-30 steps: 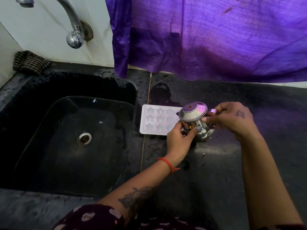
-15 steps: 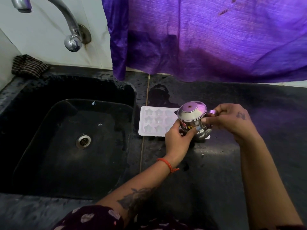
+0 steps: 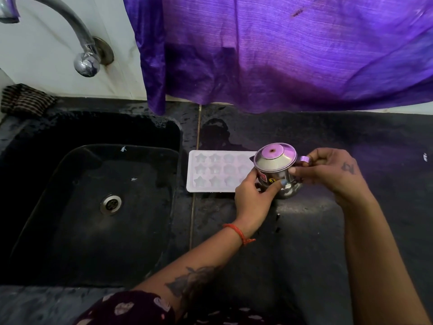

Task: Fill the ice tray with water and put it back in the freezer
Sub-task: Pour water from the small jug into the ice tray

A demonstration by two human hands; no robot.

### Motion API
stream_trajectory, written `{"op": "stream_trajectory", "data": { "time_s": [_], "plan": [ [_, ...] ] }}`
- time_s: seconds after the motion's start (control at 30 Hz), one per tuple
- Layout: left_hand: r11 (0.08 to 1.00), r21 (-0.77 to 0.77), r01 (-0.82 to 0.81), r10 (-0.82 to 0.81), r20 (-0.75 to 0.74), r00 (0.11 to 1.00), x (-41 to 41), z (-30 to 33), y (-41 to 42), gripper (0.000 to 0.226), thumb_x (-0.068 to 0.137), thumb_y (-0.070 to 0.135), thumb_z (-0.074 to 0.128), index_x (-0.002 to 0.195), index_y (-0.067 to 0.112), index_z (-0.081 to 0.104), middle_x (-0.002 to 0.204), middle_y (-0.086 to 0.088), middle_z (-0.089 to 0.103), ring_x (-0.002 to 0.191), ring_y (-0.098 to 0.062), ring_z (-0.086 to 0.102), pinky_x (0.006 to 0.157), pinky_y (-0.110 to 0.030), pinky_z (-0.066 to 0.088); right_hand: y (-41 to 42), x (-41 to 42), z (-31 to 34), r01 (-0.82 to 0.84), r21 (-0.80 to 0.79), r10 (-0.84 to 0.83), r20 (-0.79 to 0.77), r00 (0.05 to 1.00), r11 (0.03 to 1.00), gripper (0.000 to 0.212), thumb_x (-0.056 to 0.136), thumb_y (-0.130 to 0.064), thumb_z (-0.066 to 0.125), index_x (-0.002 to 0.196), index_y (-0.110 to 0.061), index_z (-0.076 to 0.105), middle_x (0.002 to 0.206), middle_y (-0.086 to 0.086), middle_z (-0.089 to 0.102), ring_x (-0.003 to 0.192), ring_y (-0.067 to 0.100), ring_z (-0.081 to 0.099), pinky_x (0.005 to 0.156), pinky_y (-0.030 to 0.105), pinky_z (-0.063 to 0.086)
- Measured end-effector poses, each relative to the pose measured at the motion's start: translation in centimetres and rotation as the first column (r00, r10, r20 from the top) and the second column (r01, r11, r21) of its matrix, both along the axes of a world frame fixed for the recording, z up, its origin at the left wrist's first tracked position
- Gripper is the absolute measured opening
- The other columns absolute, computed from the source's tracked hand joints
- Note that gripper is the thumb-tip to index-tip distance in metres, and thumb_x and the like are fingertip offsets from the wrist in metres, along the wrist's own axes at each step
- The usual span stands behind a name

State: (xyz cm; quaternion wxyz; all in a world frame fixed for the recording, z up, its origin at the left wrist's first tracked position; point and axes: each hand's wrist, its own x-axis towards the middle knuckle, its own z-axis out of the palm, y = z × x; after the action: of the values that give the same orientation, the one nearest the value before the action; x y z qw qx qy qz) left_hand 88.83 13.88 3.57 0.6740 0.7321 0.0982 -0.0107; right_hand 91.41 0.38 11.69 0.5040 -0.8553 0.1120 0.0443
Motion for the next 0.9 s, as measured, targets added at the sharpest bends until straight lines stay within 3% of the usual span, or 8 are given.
{"op": "stream_trajectory", "data": {
  "time_s": [0.13, 0.27, 0.47, 0.57, 0.77, 0.9],
  "plan": [
    [1.000, -0.016, 0.009, -0.009, -0.007, 1.000, -0.1, -0.2, -0.6, 0.041, 0.077, 0.033, 0.076, 0.113, 0.017, 0.064, 0.099, 0.006, 0.069, 0.092, -0.006, 0.062, 0.085, -0.030, 0.053, -0.3, 0.1, 0.1, 0.009, -0.072, -0.009, -0.009, 1.000, 0.997, 0.024, 0.058, -0.012, 0.087, 0.066, -0.013, 0.064, 0.067, 0.007, 0.072, 0.071, 0.022, 0.071, 0.073, 0.041, 0.057],
    [1.000, -0.022, 0.004, -0.004, -0.021, 1.000, 0.0, -0.6, -0.9, 0.042, 0.077, 0.035, 0.075, 0.114, 0.017, 0.064, 0.103, 0.004, 0.070, 0.095, -0.010, 0.065, 0.086, -0.032, 0.054, -0.3, 0.2, 0.5, 0.001, -0.141, -0.004, -0.026, 1.000, 0.990, 0.024, 0.059, -0.018, 0.086, 0.070, -0.015, 0.065, 0.068, 0.004, 0.073, 0.073, 0.020, 0.072, 0.082, 0.048, 0.056],
    [1.000, -0.009, 0.007, -0.008, -0.021, 1.000, 0.0, -0.6, -0.9, 0.033, 0.078, 0.035, 0.075, 0.105, 0.021, 0.065, 0.081, 0.019, 0.063, 0.074, 0.017, 0.058, 0.078, -0.019, 0.051, 0.2, 0.3, 1.0, -0.005, -0.210, 0.003, -0.011, 1.000, 0.978, 0.024, 0.061, -0.021, 0.087, 0.068, -0.017, 0.065, 0.067, 0.000, 0.072, 0.070, 0.015, 0.071, 0.080, 0.045, 0.058],
    [1.000, -0.007, 0.014, -0.015, -0.032, 0.999, 0.1, -0.7, -0.9, 0.033, 0.078, 0.036, 0.074, 0.106, 0.021, 0.066, 0.080, 0.022, 0.062, 0.073, 0.022, 0.055, 0.076, -0.015, 0.049, 0.3, 0.5, 1.1, -0.008, -0.234, 0.005, -0.014, 1.000, 0.972, 0.023, 0.061, -0.022, 0.087, 0.069, -0.017, 0.065, 0.067, 0.000, 0.072, 0.069, 0.015, 0.070, 0.080, 0.044, 0.058],
    [1.000, -0.002, -0.001, 0.001, -0.033, 0.999, 0.2, -0.7, -0.9, 0.039, 0.078, 0.039, 0.074, 0.110, 0.019, 0.066, 0.096, 0.010, 0.068, 0.092, -0.003, 0.062, 0.085, -0.026, 0.052, 0.3, 0.7, 0.9, -0.010, -0.256, 0.006, -0.018, 1.000, 0.967, 0.024, 0.062, -0.024, 0.086, 0.069, -0.017, 0.065, 0.067, 0.001, 0.072, 0.069, 0.016, 0.070, 0.081, 0.047, 0.057],
    [1.000, -0.012, 0.015, -0.015, -0.029, 0.999, 0.2, -0.6, -0.9, 0.038, 0.079, 0.038, 0.073, 0.111, 0.020, 0.065, 0.095, 0.011, 0.067, 0.087, 0.004, 0.059, 0.082, -0.020, 0.050, 0.2, 0.8, 0.9, -0.011, -0.259, 0.007, -0.017, 1.000, 0.966, 0.023, 0.062, -0.025, 0.086, 0.070, -0.017, 0.065, 0.068, 0.001, 0.072, 0.070, 0.016, 0.070, 0.081, 0.047, 0.057]
  ]
}}
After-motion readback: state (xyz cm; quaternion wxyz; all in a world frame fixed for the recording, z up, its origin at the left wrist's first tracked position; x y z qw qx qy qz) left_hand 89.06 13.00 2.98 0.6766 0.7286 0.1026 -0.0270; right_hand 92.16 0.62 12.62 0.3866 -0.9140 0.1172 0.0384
